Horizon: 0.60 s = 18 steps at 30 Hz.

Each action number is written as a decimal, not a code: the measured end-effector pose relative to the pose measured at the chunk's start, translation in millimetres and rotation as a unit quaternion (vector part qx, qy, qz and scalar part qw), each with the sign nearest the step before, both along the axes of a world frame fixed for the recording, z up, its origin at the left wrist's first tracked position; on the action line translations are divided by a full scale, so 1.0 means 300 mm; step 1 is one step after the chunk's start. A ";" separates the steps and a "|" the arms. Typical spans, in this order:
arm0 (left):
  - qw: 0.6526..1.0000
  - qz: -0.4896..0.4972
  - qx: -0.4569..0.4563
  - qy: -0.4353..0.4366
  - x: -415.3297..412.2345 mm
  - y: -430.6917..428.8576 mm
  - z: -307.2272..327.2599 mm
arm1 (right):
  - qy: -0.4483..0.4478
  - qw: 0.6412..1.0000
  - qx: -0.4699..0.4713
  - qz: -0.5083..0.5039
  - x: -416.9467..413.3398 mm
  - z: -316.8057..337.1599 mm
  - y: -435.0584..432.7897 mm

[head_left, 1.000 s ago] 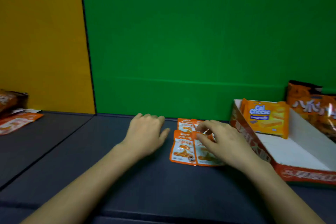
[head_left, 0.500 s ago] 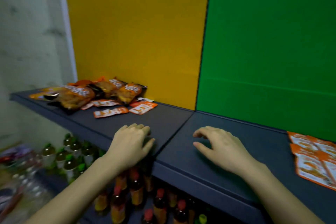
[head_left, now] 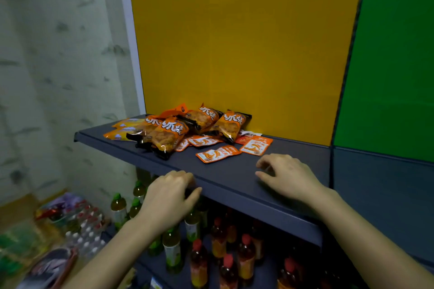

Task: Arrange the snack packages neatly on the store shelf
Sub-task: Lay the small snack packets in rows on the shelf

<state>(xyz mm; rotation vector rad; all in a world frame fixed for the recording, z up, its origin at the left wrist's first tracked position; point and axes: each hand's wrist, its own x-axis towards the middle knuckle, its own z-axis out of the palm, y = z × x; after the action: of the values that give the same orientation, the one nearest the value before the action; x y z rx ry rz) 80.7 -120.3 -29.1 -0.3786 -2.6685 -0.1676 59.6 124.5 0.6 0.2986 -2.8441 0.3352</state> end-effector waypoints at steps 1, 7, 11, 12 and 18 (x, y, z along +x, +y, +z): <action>1.000 -0.009 0.006 0.002 -0.028 -0.017 0.001 | 0.000 1.000 -0.001 -0.009 -0.024 0.008 -0.015; 0.998 -0.050 0.033 0.018 -0.222 -0.023 0.018 | -0.015 0.996 0.001 -0.089 -0.213 0.033 -0.029; 0.997 -0.075 0.015 -0.012 -0.408 0.033 0.040 | -0.034 0.984 -0.020 -0.172 -0.382 0.036 0.008; 0.997 -0.073 0.004 -0.029 -0.457 0.048 0.045 | -0.049 0.980 -0.029 -0.193 -0.419 0.032 0.014; 0.989 -0.068 -0.031 -0.131 -0.655 0.083 0.025 | -0.097 0.950 -0.065 -0.290 -0.581 -0.029 -0.026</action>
<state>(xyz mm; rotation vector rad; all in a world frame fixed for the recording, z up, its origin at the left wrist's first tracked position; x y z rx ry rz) -115.8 -95.2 -21.5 -0.5974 -2.9111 -0.1875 -114.6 116.8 -8.2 -0.6213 -2.9039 0.4381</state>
